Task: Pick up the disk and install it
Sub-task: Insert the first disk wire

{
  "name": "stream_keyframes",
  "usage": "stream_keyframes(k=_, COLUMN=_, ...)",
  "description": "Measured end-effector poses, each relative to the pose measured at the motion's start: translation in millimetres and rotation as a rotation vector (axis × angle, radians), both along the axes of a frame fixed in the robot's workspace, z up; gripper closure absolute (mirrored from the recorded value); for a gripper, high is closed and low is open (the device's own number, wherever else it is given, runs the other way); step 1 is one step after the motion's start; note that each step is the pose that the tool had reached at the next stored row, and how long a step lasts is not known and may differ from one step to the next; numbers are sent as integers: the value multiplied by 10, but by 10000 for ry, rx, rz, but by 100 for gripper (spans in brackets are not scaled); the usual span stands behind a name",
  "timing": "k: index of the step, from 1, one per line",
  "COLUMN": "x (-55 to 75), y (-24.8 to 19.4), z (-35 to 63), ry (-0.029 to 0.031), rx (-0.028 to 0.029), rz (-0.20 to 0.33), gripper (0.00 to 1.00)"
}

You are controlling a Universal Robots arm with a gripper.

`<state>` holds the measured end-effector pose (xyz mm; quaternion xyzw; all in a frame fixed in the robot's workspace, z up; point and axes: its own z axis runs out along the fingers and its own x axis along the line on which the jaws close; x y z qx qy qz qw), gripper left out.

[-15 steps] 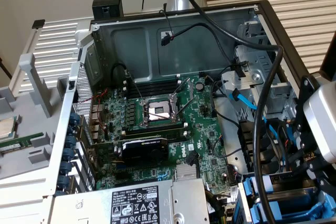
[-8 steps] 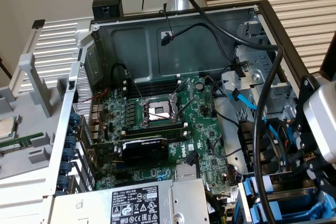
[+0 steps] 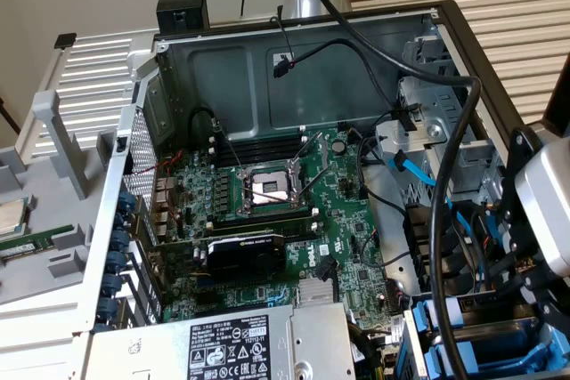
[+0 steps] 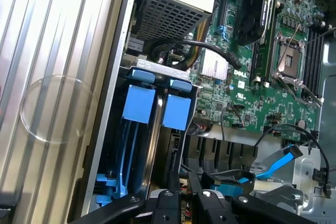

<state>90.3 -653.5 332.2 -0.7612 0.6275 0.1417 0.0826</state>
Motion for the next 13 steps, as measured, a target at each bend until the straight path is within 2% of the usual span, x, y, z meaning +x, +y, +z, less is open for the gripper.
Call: stream_keyframes(k=13, x=-19, y=-2, z=19, ry=0, rx=-1, rz=0, gripper=82)
